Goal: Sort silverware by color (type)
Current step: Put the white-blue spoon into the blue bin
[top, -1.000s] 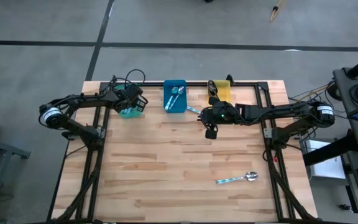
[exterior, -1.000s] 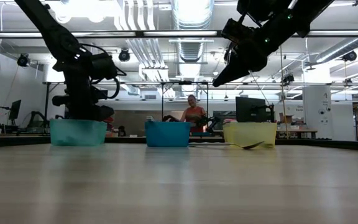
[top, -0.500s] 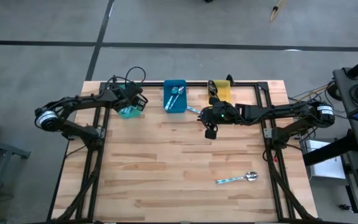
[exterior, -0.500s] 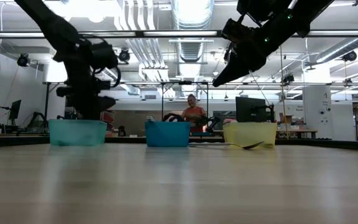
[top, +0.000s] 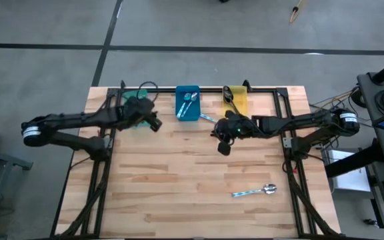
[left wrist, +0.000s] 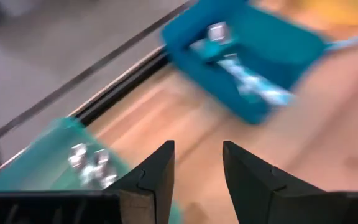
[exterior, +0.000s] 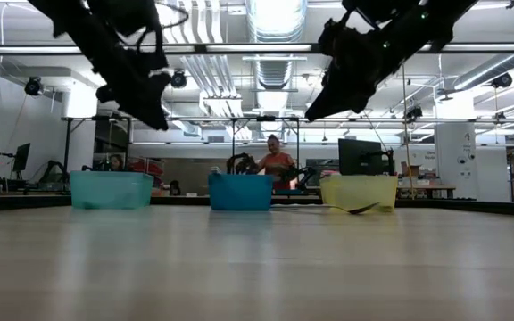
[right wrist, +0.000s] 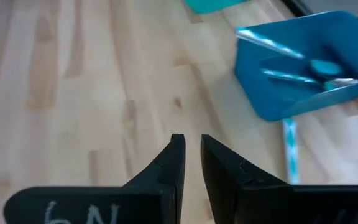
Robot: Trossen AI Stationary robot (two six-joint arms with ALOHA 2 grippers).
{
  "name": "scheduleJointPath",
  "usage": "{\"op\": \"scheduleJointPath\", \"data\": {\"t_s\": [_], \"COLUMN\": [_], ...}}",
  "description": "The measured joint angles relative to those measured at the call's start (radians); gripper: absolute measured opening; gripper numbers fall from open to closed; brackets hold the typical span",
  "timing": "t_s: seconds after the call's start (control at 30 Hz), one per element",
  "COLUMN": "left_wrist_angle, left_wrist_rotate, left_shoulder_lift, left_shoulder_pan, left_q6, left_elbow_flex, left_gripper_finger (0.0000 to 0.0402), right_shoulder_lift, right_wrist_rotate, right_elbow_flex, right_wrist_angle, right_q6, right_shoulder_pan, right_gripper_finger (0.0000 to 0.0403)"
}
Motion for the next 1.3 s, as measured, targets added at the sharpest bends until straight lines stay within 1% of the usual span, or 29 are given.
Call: {"op": "scheduleJointPath", "data": {"t_s": [0.2, 0.37, 0.53, 0.7, 0.8, 0.93, 1.03, 1.13, 1.23, 1.3], "left_wrist_angle": [0.069, 0.093, 0.086, 0.086, 0.094, 0.131, 0.155, 0.156, 0.158, 0.145], "left_wrist_rotate": [0.001, 0.0, 0.001, 0.002, 0.001, 0.001, 0.002, 0.002, 0.002, 0.002], "left_shoulder_lift": [-0.025, -0.025, -0.017, 0.008, 0.027, 0.057, 0.075, 0.094, 0.11, 0.12], "left_shoulder_pan": [-0.214, -0.363, -0.466, -0.531, -0.56, -0.588, -0.601, -0.612, -0.626, -0.639], "left_q6": [-0.022, -0.072, -0.116, -0.169, -0.193, -0.195, -0.194, -0.193, -0.187, -0.184], "left_elbow_flex": [-0.001, -0.001, -0.001, -0.002, -0.002, -0.002, -0.002, 0.014, 0.037, 0.048], "left_gripper_finger": [0.0107, 0.0101, 0.01, 0.01, 0.01, 0.01, 0.01, 0.01, 0.01, 0.01], "right_shoulder_lift": [0.0, 0.0, 0.0, 0.002, 0.016, 0.072, 0.136, 0.209, 0.275, 0.312], "right_wrist_rotate": [0.0, 0.0, 0.0, 0.0, 0.005, 0.008, 0.008, 0.004, -0.017, -0.038], "right_elbow_flex": [0.011, 0.025, 0.045, 0.076, 0.118, 0.199, 0.282, 0.374, 0.451, 0.487], "right_wrist_angle": [0.0, 0.0, -0.002, -0.042, -0.111, -0.24, -0.373, -0.552, -0.71, -0.78], "right_q6": [0.1, 0.192, 0.283, 0.387, 0.459, 0.522, 0.562, 0.604, 0.609, 0.609], "right_shoulder_pan": [0.097, 0.198, 0.306, 0.404, 0.449, 0.482, 0.495, 0.509, 0.53, 0.547], "right_gripper_finger": [0.0043, 0.0043, 0.0043, 0.0043, 0.0043, 0.0043, 0.0043, 0.0043, 0.0043, 0.0043]}}
